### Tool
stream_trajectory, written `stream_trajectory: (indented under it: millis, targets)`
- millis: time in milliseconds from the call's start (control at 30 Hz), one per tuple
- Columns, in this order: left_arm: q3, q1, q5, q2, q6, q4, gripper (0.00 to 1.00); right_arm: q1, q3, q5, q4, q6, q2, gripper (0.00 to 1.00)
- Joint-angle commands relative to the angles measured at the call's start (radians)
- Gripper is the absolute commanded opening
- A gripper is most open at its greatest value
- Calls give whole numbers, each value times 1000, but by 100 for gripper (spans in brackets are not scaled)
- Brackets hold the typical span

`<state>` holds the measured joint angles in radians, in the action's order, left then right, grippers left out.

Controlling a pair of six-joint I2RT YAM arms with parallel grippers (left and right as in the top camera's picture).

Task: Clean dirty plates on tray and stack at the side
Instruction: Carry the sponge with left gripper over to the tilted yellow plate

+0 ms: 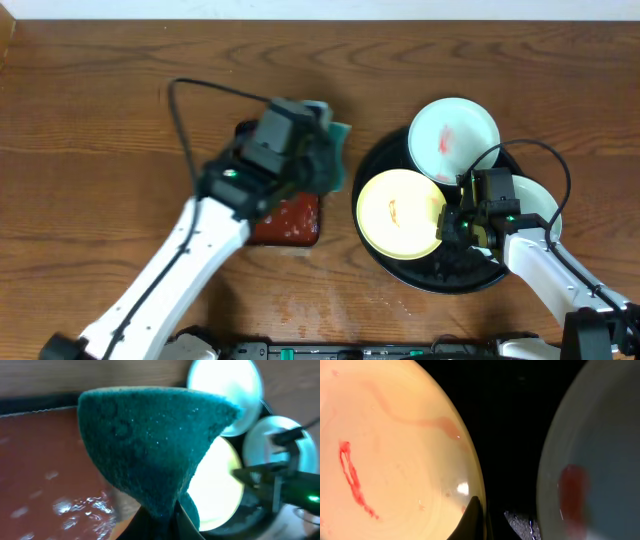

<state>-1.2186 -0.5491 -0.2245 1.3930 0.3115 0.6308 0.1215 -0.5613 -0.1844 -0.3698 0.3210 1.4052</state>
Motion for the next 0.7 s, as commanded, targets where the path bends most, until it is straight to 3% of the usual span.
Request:
stream_trajectory:
  millis: [0,233,367,433,667]
  targets:
    - [-22,-92,-51,152,83,-74,7,5,-2,-29,-11,20,2,1]
    - [-22,-174,-334,432,246,-326,8,5,-2,-29,-8,23,2,2]
    - [-22,-192,-339,517,255,-335,7,4,-2,-29,-2,23,2,3]
    - [-22,-192,-284,547,255,-317,7,5,-2,-29,3,23,2,4]
    - [-32,-190,225,568,224,-85,8,5,-2,-29,8,23,2,6]
